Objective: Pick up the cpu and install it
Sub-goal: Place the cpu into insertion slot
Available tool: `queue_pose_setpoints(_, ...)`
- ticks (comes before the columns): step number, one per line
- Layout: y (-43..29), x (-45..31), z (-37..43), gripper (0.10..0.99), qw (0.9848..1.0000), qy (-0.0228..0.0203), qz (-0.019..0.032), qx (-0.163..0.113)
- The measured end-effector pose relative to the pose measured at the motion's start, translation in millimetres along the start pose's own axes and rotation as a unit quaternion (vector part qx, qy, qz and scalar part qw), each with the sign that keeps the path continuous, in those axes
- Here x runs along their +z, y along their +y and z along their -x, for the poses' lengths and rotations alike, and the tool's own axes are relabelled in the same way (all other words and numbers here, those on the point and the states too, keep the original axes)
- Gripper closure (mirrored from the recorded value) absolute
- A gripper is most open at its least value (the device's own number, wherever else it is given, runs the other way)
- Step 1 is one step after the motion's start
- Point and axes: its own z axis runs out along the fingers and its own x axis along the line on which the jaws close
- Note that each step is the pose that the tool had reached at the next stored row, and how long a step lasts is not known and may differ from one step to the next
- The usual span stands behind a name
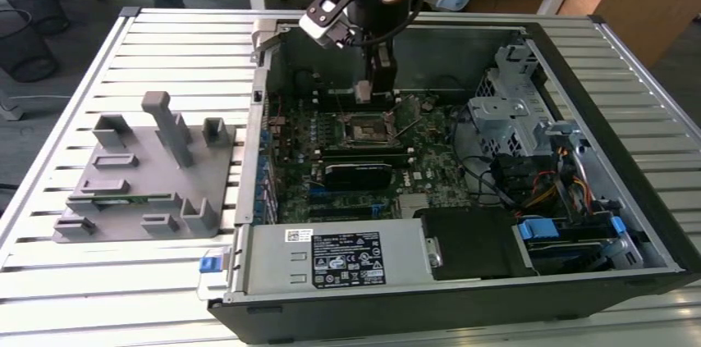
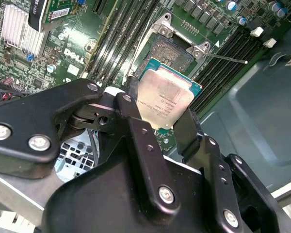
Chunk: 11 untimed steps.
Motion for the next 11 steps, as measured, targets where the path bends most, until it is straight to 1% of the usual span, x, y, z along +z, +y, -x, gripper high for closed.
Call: queue_pose_setpoints(11,-0.3,3.5,0.0,0.549,1.0,0.0,0.0,0.0)
